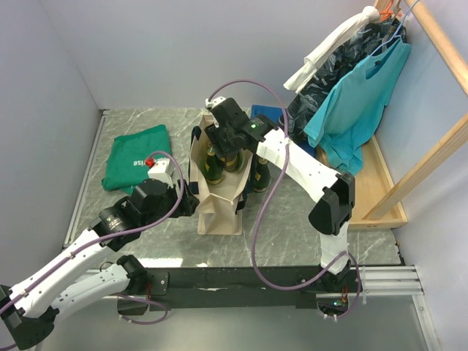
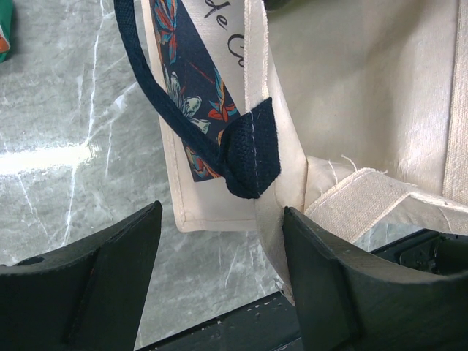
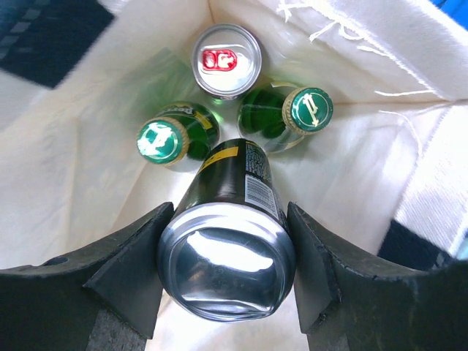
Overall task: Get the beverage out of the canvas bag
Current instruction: Take out the drink from the canvas bag, then place the drink at the center of the board.
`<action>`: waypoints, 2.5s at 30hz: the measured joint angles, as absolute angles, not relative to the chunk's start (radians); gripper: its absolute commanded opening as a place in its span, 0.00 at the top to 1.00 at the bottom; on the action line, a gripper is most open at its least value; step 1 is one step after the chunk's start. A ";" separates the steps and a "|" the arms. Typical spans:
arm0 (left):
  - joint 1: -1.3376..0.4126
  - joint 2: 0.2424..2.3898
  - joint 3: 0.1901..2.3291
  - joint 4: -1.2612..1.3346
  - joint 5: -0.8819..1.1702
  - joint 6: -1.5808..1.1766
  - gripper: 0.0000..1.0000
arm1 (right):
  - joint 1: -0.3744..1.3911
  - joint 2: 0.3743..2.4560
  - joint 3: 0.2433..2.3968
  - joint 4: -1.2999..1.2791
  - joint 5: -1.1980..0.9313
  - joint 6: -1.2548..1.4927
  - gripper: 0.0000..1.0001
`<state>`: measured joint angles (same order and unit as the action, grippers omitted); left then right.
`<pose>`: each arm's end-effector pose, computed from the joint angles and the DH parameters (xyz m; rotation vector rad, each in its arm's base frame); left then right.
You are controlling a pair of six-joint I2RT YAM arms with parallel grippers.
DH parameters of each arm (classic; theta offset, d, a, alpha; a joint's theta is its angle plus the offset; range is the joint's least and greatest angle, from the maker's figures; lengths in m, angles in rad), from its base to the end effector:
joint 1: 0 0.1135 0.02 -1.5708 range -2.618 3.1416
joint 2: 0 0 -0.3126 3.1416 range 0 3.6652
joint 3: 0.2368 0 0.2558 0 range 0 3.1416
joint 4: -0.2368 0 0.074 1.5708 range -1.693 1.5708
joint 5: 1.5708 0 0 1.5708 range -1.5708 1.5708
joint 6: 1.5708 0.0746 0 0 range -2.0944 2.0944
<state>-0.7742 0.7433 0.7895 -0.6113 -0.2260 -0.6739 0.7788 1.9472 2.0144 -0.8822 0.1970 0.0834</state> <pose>0.1256 -0.0995 0.3179 -0.0266 2.1821 -0.6084 0.3518 0.3267 0.3737 -0.7204 2.2609 0.1804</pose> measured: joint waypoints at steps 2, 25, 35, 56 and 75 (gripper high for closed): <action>-0.774 0.744 0.789 -0.611 -0.226 -0.674 0.28 | 0.785 1.931 2.014 -0.881 0.200 0.083 1.00; -0.783 0.723 0.789 -0.609 -0.213 -0.670 0.26 | 0.888 1.693 1.886 -0.846 0.246 0.081 1.00; -0.788 0.742 0.789 -0.607 -0.208 -0.670 0.26 | 0.927 1.576 1.877 -0.860 0.306 0.081 1.00; -0.795 0.709 0.789 -0.611 -0.219 -0.672 0.23 | 0.938 1.333 1.752 -0.884 0.479 0.085 1.00; -0.800 0.653 0.789 -0.618 -0.242 -0.675 0.01 | 0.821 1.169 1.567 -0.869 0.566 0.119 1.00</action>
<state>-0.7998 0.6529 0.7895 -0.6182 -0.2424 -0.6746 0.8207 1.1690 1.5669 -0.8688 0.5655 0.1192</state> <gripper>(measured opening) 0.991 0.664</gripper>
